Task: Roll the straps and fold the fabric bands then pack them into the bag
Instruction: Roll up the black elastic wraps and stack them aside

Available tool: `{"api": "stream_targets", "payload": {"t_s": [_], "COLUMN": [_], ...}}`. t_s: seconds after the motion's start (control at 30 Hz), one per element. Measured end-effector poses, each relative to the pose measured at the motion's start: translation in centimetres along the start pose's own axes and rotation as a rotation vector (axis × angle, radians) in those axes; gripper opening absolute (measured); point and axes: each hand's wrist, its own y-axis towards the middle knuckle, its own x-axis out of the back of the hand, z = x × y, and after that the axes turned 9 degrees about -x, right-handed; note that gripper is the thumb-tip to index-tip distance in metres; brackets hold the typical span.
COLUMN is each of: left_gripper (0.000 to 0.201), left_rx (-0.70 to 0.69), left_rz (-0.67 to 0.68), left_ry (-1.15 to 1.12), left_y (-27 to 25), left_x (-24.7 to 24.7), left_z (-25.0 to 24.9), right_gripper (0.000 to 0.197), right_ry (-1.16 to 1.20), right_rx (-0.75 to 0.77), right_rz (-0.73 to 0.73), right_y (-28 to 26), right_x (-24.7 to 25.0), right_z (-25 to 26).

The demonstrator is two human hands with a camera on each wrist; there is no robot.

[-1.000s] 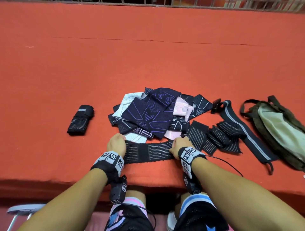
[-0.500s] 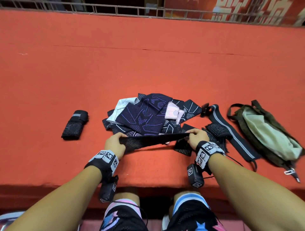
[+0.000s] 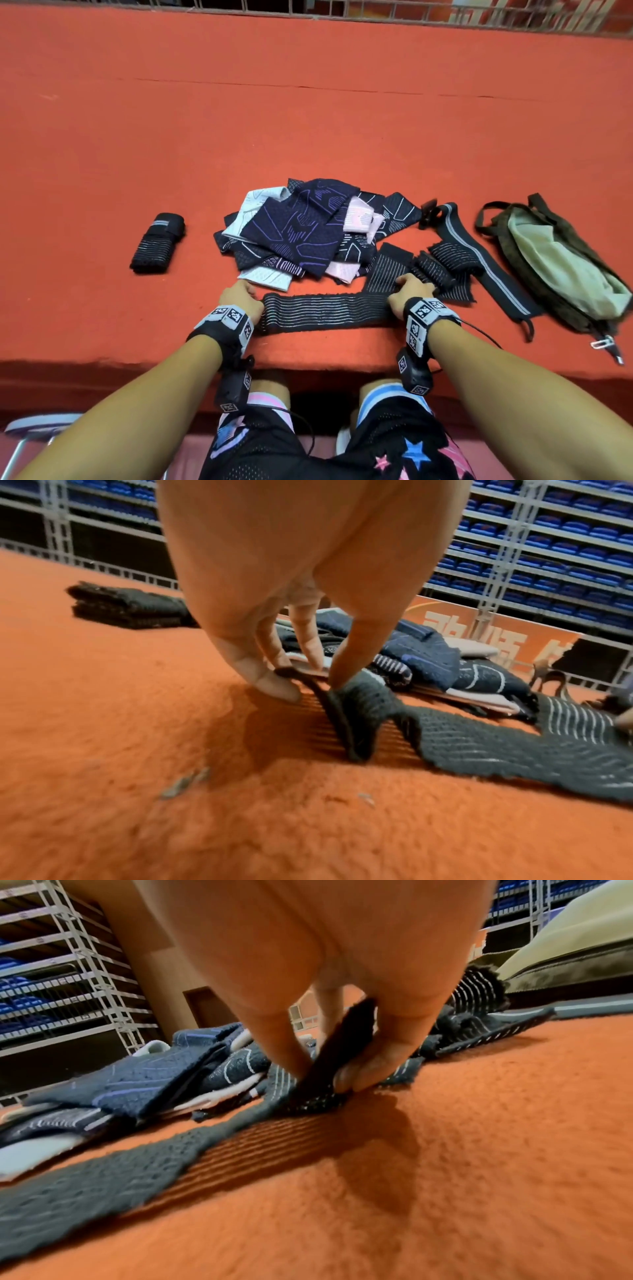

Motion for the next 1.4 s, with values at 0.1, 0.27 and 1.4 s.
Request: {"api": "stream_targets", "payload": {"t_s": [0.1, 0.27, 1.4], "left_gripper": [0.029, 0.032, 0.009], "left_rx": [0.115, 0.126, 0.132], "left_rz": [-0.058, -0.001, 0.119], "left_ry": [-0.09, -0.097, -0.616], "left_y": [0.4, 1.5, 0.3], "left_x": [0.3, 1.0, -0.3], "left_z": [0.6, 2.2, 3.7], "right_gripper": [0.038, 0.009, 0.016], "right_ry": [-0.099, -0.173, 0.027], "right_rx": [-0.01, -0.009, 0.475], "right_rz": [0.036, 0.081, 0.443], "right_y": [0.1, 0.6, -7.6], "right_x": [0.9, 2.3, -12.3], "right_z": [-0.2, -1.2, 10.5]}}
